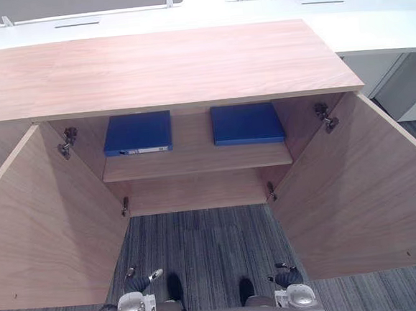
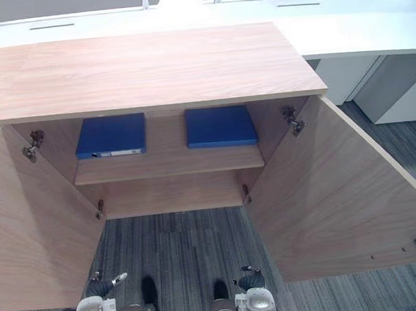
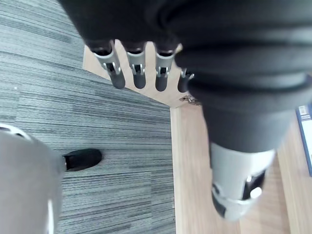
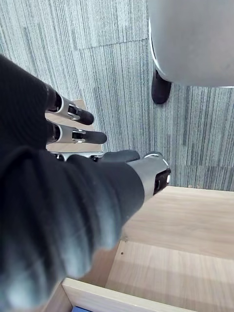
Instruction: Walk over to the cabinet, pick up the folder, carry it to the office cabinet, place the folder inside the office cabinet, then close the office cabinet door
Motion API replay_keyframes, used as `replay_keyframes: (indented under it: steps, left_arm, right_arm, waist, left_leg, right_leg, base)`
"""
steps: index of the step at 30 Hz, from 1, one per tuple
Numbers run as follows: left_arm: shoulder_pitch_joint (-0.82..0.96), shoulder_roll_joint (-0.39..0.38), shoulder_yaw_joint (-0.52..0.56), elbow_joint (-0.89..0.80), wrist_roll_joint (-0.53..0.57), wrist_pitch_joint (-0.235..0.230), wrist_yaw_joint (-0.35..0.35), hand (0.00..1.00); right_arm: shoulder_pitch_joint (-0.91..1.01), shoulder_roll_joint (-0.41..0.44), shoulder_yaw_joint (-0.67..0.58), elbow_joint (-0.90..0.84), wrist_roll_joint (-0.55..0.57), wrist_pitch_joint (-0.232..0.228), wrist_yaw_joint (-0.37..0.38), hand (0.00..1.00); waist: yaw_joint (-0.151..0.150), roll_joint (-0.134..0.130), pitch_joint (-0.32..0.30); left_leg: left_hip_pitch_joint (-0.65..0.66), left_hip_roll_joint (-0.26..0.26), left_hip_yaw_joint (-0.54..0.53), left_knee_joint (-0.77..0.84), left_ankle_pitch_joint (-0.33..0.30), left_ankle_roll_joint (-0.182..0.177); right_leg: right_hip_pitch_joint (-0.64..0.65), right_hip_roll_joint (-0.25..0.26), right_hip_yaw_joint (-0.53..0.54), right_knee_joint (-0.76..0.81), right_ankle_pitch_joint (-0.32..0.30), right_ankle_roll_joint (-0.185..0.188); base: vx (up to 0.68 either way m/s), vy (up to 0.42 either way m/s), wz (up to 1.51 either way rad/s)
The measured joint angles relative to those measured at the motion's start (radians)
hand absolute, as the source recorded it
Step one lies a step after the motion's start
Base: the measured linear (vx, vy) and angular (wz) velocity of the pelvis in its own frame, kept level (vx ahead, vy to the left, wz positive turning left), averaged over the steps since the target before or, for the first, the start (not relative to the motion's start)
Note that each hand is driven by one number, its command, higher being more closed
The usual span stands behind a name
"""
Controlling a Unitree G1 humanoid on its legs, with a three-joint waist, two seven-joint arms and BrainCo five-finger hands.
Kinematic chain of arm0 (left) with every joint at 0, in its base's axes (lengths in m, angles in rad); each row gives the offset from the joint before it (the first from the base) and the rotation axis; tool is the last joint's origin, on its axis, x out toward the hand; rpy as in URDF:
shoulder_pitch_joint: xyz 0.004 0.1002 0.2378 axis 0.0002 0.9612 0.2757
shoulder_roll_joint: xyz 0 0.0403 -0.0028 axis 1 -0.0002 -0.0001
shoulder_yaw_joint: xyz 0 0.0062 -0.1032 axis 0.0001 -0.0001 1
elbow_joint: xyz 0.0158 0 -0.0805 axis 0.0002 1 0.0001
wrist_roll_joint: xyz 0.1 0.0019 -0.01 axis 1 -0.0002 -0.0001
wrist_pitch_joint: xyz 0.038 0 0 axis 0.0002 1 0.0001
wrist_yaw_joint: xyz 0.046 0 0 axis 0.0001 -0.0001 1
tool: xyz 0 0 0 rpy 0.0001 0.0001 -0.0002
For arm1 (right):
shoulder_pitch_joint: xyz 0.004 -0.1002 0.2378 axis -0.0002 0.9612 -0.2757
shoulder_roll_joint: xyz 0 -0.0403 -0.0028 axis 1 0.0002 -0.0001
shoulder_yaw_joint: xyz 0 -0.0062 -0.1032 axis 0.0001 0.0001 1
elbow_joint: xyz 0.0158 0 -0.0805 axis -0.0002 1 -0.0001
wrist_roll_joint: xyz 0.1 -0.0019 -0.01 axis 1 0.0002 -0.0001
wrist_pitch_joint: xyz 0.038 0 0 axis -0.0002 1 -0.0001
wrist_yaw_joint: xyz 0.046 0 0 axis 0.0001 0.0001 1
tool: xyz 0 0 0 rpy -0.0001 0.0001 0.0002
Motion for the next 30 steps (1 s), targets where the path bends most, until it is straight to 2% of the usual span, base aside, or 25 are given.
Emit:
replay_keyframes:
  steps: [9,17,19,23,26,30]
  left_arm:
    - [0.01,0.001,0.002,0.037,0.028,0.002,-0.016,0.0]
    - [0.003,-0.001,0.019,0.066,0.037,0.023,-0.02,0.0]
    - [0.006,-0.001,0.022,0.066,0.037,0.024,-0.02,0.0]
    - [0.014,0.0,0.044,0.062,0.037,0.035,-0.028,0.0]
    - [0.066,-0.001,0.033,-0.032,0.038,0.04,-0.032,0.0]
    - [0.103,0.002,0.03,-0.097,0.047,0.037,-0.034,0.0]
  right_arm:
    - [-0.011,0.016,-0.065,0.057,0.03,0.015,0.0,0.0]
    - [0.012,0.028,-0.226,0.065,0.208,0.017,-0.017,0.0]
    - [0.034,0.029,-0.267,0.03,0.239,0.015,-0.029,0.0]
    - [0.096,0.033,-0.409,-0.165,0.331,0.008,-0.07,0.0]
    - [0.103,0.032,-0.509,-0.319,0.387,-0.012,-0.107,0.0]
    - [0.077,-0.001,-0.585,-0.472,0.393,-0.034,-0.145,0.0]
  waist:
    - [-0.006,-0.003,-0.021]
    - [-0.02,0.0,-0.025]
    - [-0.024,0.001,-0.025]
    - [-0.049,0.006,-0.033]
    - [-0.052,0.007,-0.037]
    - [-0.064,0.012,-0.042]
  left_leg:
    - [0.049,-0.013,-0.014,0.0,-0.005,0.007]
    - [0.105,-0.004,0.043,0.0,-0.036,0.007]
    - [0.112,-0.003,0.054,0.0,-0.044,0.005]
    - [0.125,0.006,0.097,0.0,-0.062,0.002]
    - [0.146,0.015,0.126,0.001,-0.073,-0.007]
    - [0.155,0.025,0.15,0.006,-0.084,-0.008]
  right_leg:
    - [0.06,-0.003,0.006,-0.004,-0.001,0.002]
    - [0.081,0.005,0.067,-0.006,-0.002,0.002]
    - [0.081,0.006,0.081,-0.008,-0.003,-0.001]
    - [0.069,0.014,0.116,-0.007,-0.006,-0.014]
    - [0.071,0.024,0.141,-0.005,-0.008,-0.017]
    - [0.067,0.034,0.161,-0.003,-0.01,-0.018]
  base:
    - [0.02,0.014,0.07]
    - [0.04,-0.005,-0.21]
    - [0.05,-0.003,-0.26]
    - [0.06,-0.009,-0.3]
    - [0.08,-0.028,-0.31]
    - [0.07,-0.026,-0.2]
